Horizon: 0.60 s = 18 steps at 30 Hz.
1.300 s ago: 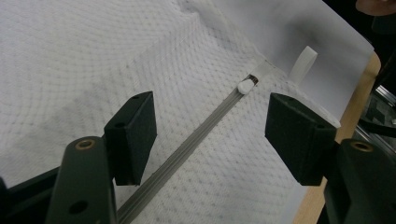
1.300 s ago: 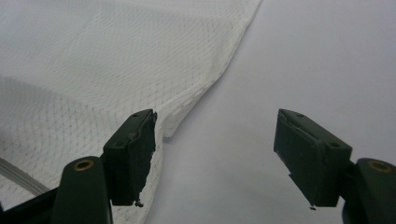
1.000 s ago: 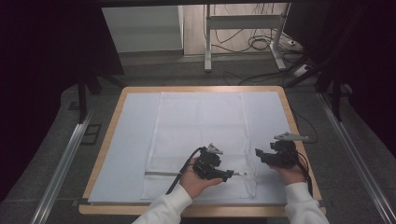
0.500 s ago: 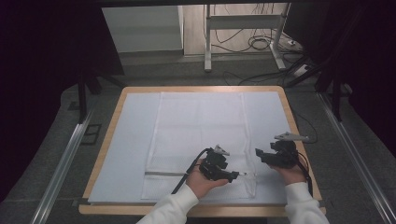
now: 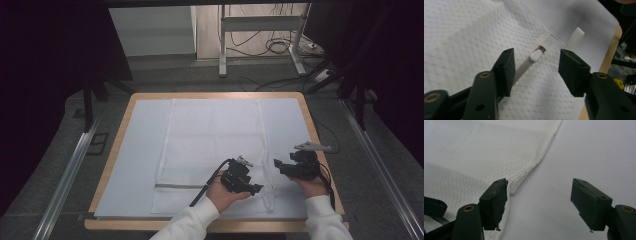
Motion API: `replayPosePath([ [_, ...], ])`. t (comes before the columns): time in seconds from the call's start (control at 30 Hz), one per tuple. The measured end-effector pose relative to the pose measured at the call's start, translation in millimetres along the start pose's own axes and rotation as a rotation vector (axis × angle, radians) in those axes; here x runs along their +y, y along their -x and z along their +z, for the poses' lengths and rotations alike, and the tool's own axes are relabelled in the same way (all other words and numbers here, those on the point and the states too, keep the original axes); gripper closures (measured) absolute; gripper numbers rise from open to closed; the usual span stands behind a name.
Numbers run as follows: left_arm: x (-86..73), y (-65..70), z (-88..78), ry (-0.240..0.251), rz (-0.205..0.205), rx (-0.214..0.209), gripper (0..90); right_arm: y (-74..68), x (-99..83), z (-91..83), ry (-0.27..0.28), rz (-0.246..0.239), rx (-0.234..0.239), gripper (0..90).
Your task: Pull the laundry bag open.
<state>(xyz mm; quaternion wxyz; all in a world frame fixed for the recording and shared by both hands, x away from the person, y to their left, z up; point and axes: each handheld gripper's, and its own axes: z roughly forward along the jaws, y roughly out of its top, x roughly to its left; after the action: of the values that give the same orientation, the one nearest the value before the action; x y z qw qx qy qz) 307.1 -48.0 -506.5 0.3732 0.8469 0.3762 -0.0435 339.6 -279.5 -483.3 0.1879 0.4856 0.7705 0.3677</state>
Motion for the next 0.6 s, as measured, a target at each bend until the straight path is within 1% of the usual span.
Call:
replayPosePath([
  [0.07,0.5,0.4,1.8,-0.006,-0.016,-0.013,50.2,0.1,0.1,-0.4,0.0,0.0,0.001,28.7],
  [0.23,1.4,-0.8,4.6,-0.022,-0.033,-0.026,52.2,0.1,0.3,-0.5,0.002,0.001,-0.001,28.6],
  [0.33,1.1,-1.5,7.2,-0.022,-0.051,-0.044,52.3,0.2,0.5,-0.6,0.004,0.001,-0.001,28.7],
  [0.5,2.6,-3.0,11.7,-0.037,-0.066,-0.056,53.2,0.4,0.6,-0.7,0.004,0.001,-0.001,28.6],
  [0.6,3.0,-3.3,15.1,-0.049,-0.072,-0.072,54.0,0.4,0.6,-0.5,0.003,0.001,-0.002,28.6],
])
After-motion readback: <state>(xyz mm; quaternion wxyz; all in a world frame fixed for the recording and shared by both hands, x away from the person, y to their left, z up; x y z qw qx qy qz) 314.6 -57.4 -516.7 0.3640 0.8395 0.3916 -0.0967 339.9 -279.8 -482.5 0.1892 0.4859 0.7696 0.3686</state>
